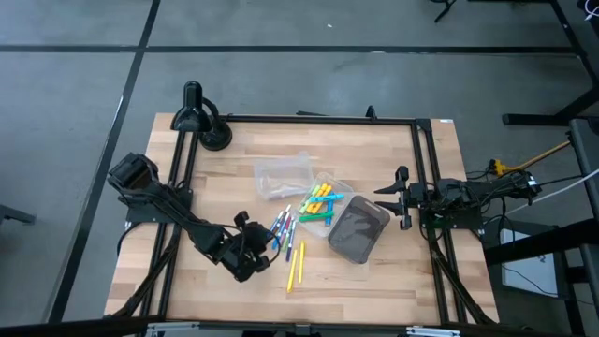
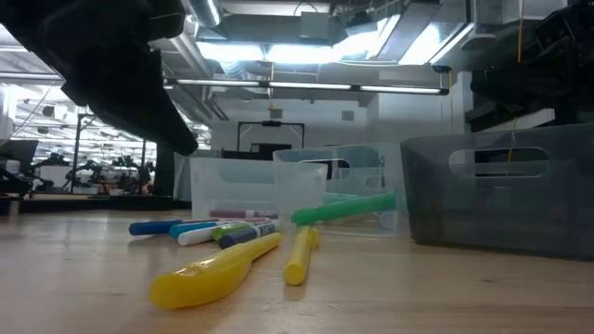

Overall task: Pick & Place Markers
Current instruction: Put the left blue marker pen into the left transparent bin

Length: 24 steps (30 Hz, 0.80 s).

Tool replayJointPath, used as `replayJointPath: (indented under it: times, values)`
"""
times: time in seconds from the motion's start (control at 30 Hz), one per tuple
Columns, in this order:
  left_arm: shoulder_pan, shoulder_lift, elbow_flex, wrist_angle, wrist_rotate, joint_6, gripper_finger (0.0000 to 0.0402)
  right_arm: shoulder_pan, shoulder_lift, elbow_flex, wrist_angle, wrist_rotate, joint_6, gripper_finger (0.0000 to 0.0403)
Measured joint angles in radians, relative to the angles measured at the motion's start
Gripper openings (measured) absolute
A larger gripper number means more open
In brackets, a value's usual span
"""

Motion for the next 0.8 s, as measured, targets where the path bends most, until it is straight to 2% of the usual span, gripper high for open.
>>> replayJointPath:
  times: [0.27,0.4,0.53,0.8]
  values:
    - [0.002,0.097,0.0,0.023,-0.028,-0.046,0.0096,0.0,0.0,0.0,0.0,0.0,0.0,0.0152]
    - [0.002,0.138,0.0,0.022,-0.085,-0.047,0.0092,0.0,0.0,0.0,0.0,0.0,0.0,0.0152]
    - [0.005,0.15,0.0,0.02,-0.129,-0.063,0.0087,0.0,0.0,0.0,0.0,0.0,0.0,0.0152]
    - [0.021,0.15,0.0,0.021,-0.127,-0.087,0.0086,0.0,0.0,0.0,0.0,0.0,0.0,0.0152]
